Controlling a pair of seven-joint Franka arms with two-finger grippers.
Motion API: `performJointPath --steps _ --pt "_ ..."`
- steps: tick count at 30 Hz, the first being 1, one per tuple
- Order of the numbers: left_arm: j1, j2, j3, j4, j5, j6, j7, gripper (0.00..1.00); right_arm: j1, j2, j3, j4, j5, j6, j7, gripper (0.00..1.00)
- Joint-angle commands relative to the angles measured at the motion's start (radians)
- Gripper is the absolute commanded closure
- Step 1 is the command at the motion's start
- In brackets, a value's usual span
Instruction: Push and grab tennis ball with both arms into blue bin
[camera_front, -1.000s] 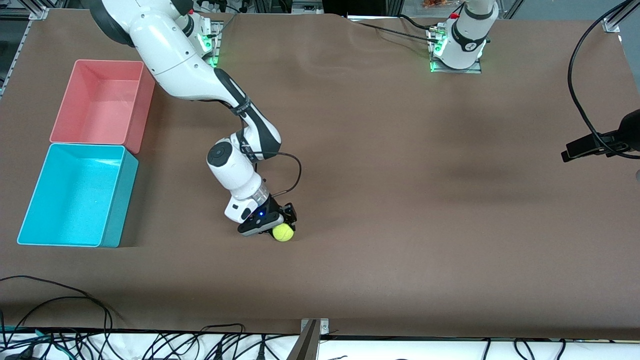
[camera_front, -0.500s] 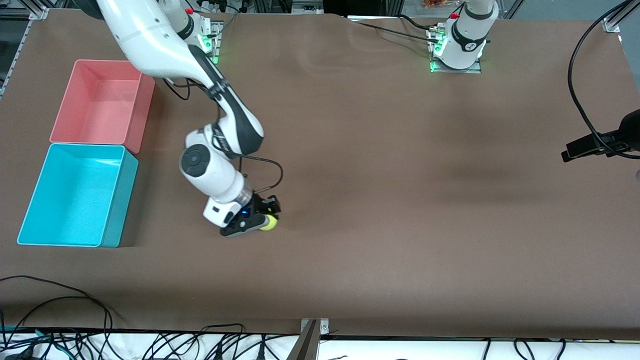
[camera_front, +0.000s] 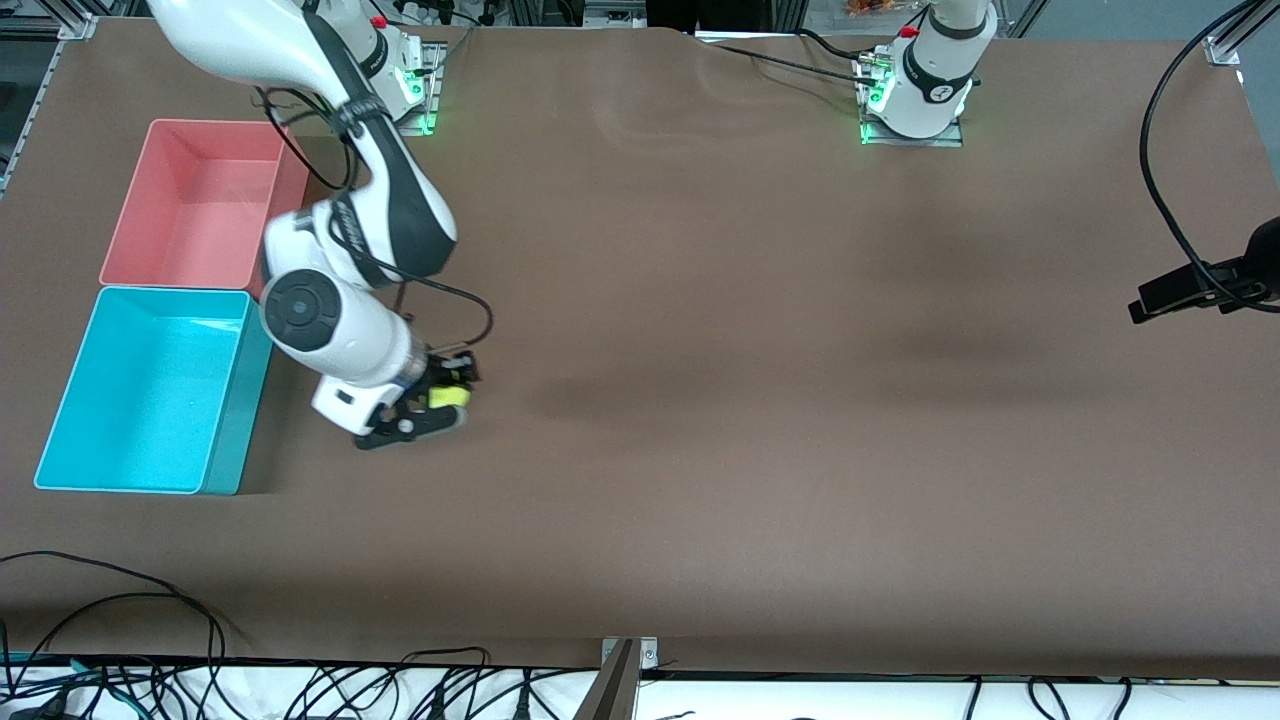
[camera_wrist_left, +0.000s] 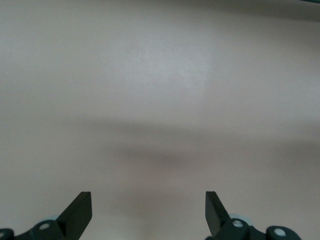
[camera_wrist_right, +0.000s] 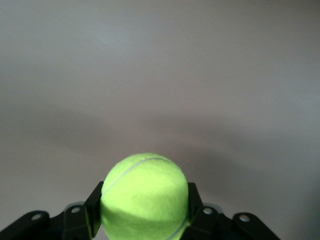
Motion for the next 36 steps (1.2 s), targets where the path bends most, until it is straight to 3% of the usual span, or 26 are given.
performJointPath --steps 1,5,16,26,36 --pt "-0.094 -0.069 0.118 -0.058 -0.041 0.011 0.022 0.0 0.003 -0.069 -0.051 -0.021 -0.07 -0.116 -0.009 0.79" --pt "-0.172 -0.106 0.219 -0.103 -0.087 0.013 0.023 0.0 0.003 -0.091 -0.117 -0.025 -0.073 -0.164 -0.07 0.79" --pt "-0.356 -0.198 0.386 -0.233 -0.11 0.036 0.023 0.0 0.003 -0.143 -0.311 -0.074 -0.073 -0.202 -0.291 0.79" --pt "-0.398 -0.212 0.423 -0.261 -0.132 0.068 0.022 0.0 -0.015 -0.141 -0.451 -0.147 -0.061 -0.143 -0.423 0.8" --pt "-0.401 -0.212 0.42 -0.258 -0.127 0.06 0.022 0.0 -0.096 -0.134 -0.453 -0.279 -0.058 0.003 -0.466 0.8"
